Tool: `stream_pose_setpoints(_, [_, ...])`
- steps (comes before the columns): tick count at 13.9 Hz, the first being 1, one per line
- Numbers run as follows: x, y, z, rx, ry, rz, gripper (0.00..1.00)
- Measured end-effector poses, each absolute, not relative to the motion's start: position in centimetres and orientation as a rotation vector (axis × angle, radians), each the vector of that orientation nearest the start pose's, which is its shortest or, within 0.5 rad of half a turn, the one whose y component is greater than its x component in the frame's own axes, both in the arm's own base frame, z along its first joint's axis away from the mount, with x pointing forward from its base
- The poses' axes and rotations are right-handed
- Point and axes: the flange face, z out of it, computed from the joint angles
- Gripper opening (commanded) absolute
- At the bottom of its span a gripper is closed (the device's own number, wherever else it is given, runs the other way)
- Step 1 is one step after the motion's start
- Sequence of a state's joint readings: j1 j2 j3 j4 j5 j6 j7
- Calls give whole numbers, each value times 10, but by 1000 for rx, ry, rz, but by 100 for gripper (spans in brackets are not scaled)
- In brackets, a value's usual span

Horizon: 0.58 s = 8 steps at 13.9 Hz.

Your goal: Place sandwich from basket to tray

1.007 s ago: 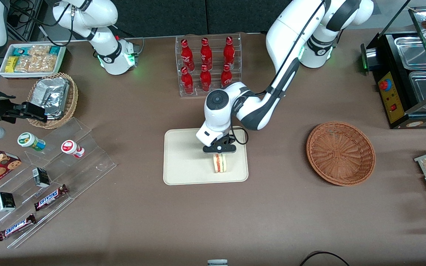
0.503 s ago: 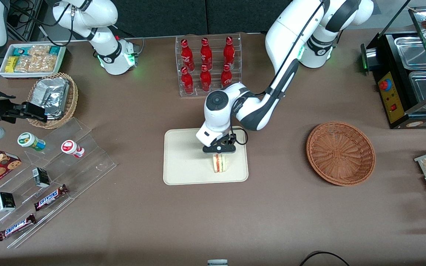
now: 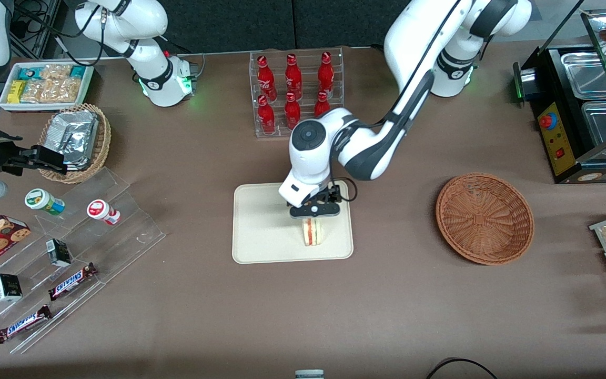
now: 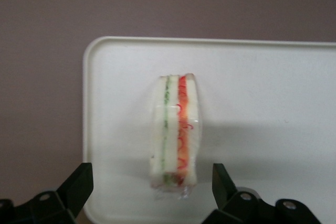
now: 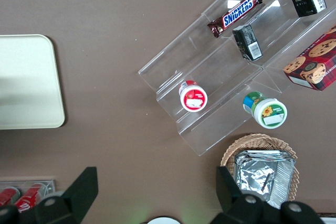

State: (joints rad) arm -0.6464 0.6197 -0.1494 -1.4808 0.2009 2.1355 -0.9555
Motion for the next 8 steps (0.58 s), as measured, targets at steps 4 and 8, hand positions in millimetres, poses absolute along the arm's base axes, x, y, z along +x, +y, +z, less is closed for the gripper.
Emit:
stream_pose_setpoints(4, [534, -453, 398, -3090, -288, -166, 100])
stream_pose_setpoints(8, [555, -381, 475, -3037, -465, -179, 100])
